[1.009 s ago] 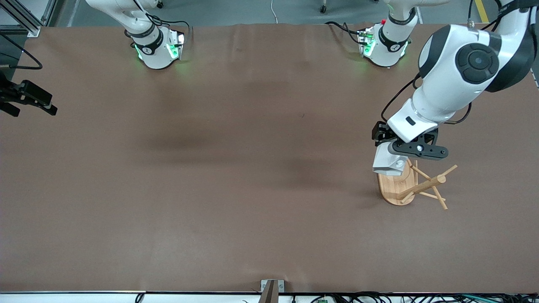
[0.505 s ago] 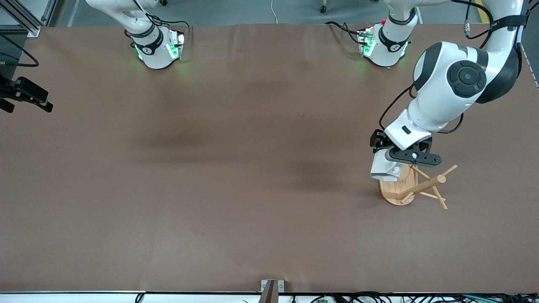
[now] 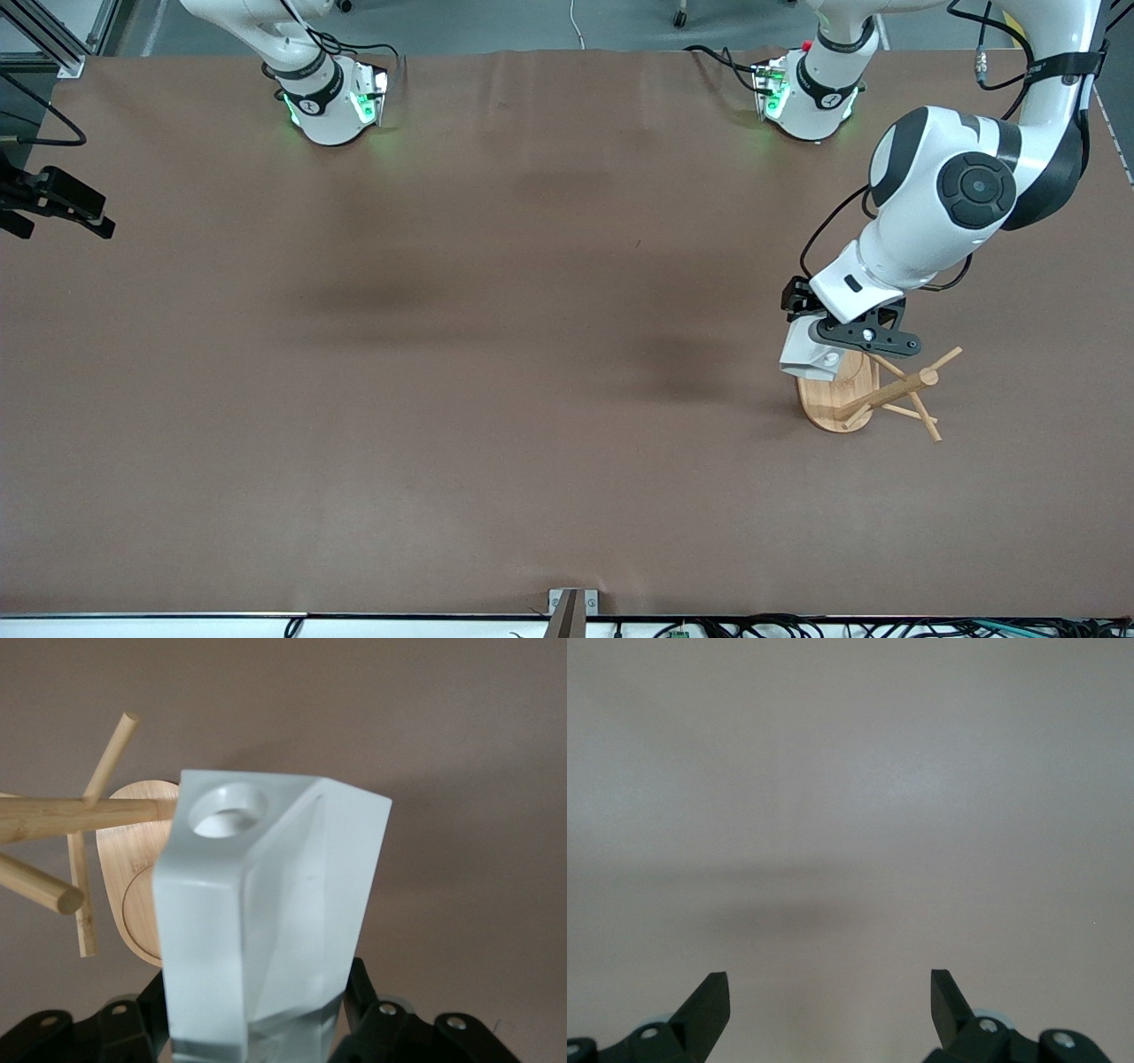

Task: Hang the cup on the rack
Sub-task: 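Align the mug handle with a rack peg using the left gripper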

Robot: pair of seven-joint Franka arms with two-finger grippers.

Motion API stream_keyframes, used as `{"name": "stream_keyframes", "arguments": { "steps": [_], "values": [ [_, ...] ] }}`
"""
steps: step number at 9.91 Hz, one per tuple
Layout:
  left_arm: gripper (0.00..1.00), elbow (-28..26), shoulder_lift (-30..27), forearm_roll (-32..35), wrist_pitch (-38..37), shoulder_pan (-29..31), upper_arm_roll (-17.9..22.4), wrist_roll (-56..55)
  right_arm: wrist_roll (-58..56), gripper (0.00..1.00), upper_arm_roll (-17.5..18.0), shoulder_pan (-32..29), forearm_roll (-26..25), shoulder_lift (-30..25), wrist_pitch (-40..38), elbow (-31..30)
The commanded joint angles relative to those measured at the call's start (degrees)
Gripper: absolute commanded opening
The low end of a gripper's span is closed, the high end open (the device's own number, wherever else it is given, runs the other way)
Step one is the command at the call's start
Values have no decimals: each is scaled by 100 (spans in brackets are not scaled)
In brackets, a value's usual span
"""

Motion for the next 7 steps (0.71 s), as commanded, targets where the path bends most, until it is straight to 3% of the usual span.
{"name": "stream_keyframes", "arguments": {
  "steps": [1,7],
  "values": [
    [50,-252,34,-2,147,139,-22,245,119,100,18,24,-85,16,-1,18],
    [50,-182,191,-2,182,438,-30,685,119,100,27,6,-58,60,26,26]
  ]
}}
